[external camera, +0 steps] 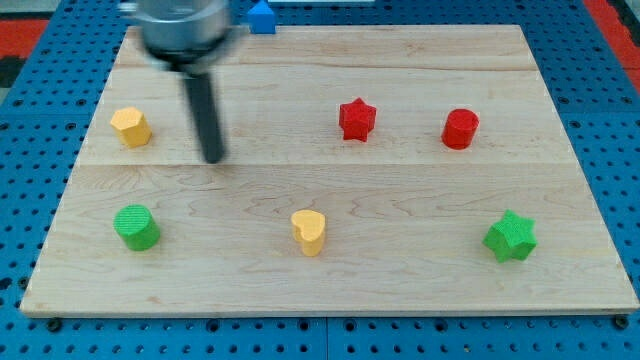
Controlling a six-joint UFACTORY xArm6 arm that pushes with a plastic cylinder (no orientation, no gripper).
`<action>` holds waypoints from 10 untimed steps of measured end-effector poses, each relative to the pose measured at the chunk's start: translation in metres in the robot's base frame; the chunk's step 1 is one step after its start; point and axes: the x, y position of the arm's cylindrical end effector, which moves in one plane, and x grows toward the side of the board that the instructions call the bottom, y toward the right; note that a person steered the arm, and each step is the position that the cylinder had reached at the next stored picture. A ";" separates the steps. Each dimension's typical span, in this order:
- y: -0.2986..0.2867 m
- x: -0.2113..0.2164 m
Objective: Push the yellow hexagon to the left of the red star
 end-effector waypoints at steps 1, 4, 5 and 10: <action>-0.101 -0.017; -0.057 -0.019; 0.008 -0.012; 0.031 -0.040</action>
